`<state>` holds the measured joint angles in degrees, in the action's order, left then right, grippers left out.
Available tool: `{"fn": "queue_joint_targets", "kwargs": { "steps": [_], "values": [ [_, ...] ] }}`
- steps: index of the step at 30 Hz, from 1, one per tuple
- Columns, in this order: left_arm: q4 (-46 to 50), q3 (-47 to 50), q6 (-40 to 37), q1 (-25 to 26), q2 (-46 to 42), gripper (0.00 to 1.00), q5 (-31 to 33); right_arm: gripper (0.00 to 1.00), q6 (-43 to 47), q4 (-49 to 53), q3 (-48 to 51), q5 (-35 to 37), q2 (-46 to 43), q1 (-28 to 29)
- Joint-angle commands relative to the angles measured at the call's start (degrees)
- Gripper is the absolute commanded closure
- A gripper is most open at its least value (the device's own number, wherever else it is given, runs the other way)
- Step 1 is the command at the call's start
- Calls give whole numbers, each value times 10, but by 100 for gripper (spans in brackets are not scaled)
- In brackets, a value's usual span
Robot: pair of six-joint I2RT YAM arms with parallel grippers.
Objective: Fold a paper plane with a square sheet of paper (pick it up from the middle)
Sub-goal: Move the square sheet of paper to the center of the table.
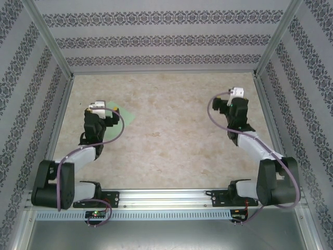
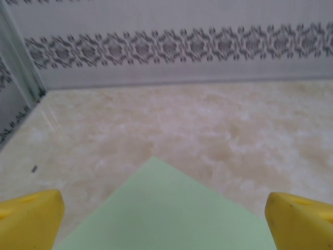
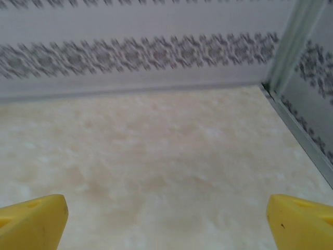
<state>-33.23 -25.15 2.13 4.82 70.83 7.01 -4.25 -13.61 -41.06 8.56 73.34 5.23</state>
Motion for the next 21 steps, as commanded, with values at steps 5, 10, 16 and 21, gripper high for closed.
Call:
{"fn": "queue_joint_targets", "kwargs": {
  "steps": [5, 10, 16, 21],
  "values": [
    [332, -150, 188, -9, -38, 0, 48, 2, -217, 251, -132, -251, 46, 86],
    [494, -257, 197, -18, 73, 0, -24, 2, -261, 257, -204, -205, 144, 221],
    [602, -386, 236, -17, 227, 0, -50, 2, -285, 246, -251, -162, 207, 297],
    [614, -412, 251, -17, 287, 0, -74, 2, -291, 256, -265, -159, 228, 313]
  ]
}}
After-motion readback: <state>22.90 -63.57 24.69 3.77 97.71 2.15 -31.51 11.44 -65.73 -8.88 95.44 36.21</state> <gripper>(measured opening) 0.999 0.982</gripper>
